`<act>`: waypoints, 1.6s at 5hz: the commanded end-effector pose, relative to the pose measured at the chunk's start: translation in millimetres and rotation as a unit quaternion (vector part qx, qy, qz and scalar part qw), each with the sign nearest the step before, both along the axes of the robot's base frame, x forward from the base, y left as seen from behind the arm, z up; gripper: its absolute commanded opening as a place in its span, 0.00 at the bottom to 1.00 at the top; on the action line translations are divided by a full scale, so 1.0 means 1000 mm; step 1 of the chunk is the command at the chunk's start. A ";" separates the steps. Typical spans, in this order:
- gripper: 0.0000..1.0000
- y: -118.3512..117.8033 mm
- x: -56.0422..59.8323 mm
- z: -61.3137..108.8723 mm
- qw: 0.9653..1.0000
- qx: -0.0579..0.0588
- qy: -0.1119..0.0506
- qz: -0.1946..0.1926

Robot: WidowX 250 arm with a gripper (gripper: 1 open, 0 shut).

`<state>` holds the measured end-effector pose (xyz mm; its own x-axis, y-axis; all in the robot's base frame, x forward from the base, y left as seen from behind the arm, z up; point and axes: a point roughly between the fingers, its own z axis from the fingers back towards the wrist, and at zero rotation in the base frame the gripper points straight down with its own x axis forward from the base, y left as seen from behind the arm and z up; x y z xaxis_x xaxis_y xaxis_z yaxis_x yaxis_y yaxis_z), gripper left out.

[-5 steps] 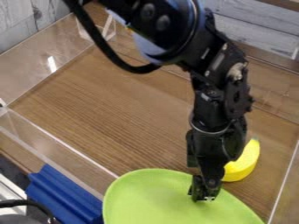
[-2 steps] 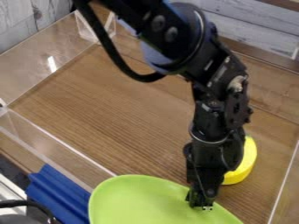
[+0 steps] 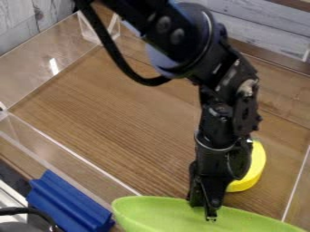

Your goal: Put the banana in the green plate

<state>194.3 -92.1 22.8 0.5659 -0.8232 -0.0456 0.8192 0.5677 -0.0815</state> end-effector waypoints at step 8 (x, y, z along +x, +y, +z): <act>1.00 -0.007 0.015 0.021 1.000 -0.011 -0.015 -0.016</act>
<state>204.0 -95.4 37.8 0.5489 -0.8351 -0.0361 0.8307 0.5498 -0.0875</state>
